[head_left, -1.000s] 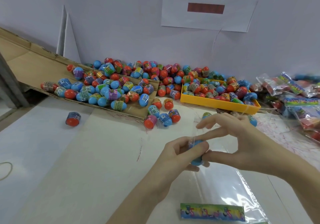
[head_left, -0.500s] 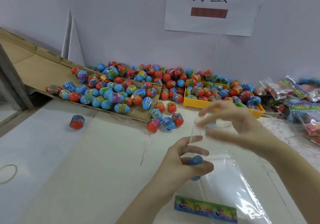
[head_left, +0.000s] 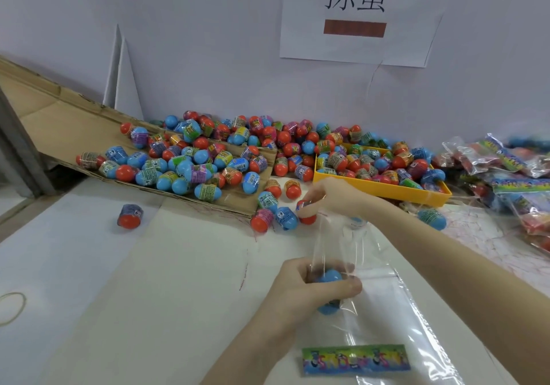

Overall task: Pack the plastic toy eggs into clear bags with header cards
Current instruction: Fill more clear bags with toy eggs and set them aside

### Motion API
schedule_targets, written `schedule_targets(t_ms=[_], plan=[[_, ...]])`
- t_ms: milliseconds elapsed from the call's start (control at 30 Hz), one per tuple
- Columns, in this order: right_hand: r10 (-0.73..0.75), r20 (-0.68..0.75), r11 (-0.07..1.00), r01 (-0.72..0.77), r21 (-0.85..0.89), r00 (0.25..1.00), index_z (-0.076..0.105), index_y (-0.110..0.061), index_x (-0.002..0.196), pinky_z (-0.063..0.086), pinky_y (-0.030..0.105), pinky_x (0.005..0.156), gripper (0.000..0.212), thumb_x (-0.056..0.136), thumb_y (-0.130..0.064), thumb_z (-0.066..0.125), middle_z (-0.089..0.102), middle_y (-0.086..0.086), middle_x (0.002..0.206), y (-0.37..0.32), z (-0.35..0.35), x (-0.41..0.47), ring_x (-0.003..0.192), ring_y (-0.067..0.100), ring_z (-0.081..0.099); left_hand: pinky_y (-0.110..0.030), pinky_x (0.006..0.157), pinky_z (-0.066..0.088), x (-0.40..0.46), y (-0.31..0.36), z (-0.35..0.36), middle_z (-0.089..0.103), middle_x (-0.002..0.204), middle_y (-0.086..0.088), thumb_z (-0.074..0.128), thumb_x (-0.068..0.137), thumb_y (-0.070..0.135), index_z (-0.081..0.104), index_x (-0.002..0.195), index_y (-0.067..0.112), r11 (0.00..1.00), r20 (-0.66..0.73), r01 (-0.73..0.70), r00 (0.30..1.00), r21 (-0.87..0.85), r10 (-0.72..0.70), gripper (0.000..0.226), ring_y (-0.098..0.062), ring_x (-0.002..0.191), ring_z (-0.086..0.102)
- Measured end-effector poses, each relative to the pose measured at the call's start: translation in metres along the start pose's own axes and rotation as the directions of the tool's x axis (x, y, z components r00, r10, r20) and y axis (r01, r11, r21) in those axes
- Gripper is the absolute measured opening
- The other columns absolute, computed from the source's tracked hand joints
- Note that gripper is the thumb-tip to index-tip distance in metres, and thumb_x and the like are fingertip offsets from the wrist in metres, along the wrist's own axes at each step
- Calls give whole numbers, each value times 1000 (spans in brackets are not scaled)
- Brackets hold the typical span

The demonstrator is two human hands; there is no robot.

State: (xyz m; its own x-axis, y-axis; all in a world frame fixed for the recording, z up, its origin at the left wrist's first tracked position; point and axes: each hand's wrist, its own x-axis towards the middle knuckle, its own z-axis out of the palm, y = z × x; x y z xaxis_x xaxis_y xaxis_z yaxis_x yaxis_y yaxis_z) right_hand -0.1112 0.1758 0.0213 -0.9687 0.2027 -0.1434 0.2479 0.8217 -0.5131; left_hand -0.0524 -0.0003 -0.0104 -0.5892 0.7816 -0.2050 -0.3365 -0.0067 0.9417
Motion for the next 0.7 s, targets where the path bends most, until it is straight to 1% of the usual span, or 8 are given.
schedule_targets(t_ms=[100, 167, 267, 333, 433, 533, 600, 700], plan=[[24, -144, 994, -8, 111, 989, 61, -18, 92, 37, 11, 56, 21, 75, -24, 74, 60, -7, 87, 4, -9, -10, 73, 0, 52, -18, 63, 52, -1, 2, 1, 74, 94, -8, 78, 68, 4, 69, 97, 17, 1000, -5, -9, 1000, -22, 9, 32, -16, 78, 69], [80, -276, 953, 8, 304, 958, 56, -23, 85, 40, 12, 56, 22, 74, -22, 74, 59, -9, 85, 3, -23, -26, 75, 1, 54, -17, 62, 51, -3, 4, 2, 74, 93, -6, 78, 67, 2, 66, 101, 17, 999, -14, -41, 999, 3, 41, 39, -12, 75, 69], [124, -412, 798, 156, 582, 903, 56, -26, 95, 47, 21, 68, 24, 77, -19, 70, 64, -3, 91, 0, -47, -60, 85, 15, 62, -15, 64, 51, -4, 6, 1, 74, 93, -3, 79, 65, 3, 63, 106, 18, 998, -36, -55, 998, 14, 56, 46, -11, 80, 70], [32, -418, 733, 263, 628, 908, 61, -26, 96, 49, 24, 71, 28, 70, -23, 71, 66, -3, 91, -7, -55, -87, 89, 17, 62, -14, 64, 51, -4, 6, 1, 75, 92, -1, 80, 65, 4, 64, 105, 18, 998, -44, -56, 997, 20, 57, 46, -13, 84, 70], [-117, -395, 787, 328, 523, 911, 65, -30, 84, 50, 14, 67, 38, 48, -39, 71, 69, -13, 83, -20, -54, -121, 79, 1, 63, -11, 59, 49, -4, 8, 3, 75, 86, 4, 80, 65, 4, 64, 101, 18, 997, -58, -70, 996, 39, 72, 42, -7, 80, 70], [-229, -389, 903, 345, 258, 892, 63, -37, 81, 39, 0, 65, 32, 50, -42, 67, 66, -21, 81, -27, -51, -136, 81, -10, 56, -10, 56, 49, -5, 8, 4, 75, 81, 7, 80, 64, 2, 65, 97, 18, 994, -61, -90, 994, 55, 93, 40, -4, 77, 70], [-244, -334, 948, 296, 116, 910, 61, -43, 82, 37, -1, 68, 31, 52, -46, 64, 62, -28, 84, -29, -52, -138, 89, -13, 51, -11, 57, 50, -6, 8, 5, 75, 81, 7, 80, 63, 0, 66, 95, 18, 990, -55, -111, 992, 84, 116, 39, -4, 77, 70], [-233, -219, 968, 248, 44, 948, 59, -48, 81, 42, 4, 72, 31, 51, -50, 61, 58, -37, 84, -29, -54, -138, 94, -14, 47, -12, 57, 50, -6, 8, 5, 75, 81, 7, 81, 63, 1, 67, 93, 20, 986, -51, -131, 989, 99, 137, 38, -5, 78, 70]])
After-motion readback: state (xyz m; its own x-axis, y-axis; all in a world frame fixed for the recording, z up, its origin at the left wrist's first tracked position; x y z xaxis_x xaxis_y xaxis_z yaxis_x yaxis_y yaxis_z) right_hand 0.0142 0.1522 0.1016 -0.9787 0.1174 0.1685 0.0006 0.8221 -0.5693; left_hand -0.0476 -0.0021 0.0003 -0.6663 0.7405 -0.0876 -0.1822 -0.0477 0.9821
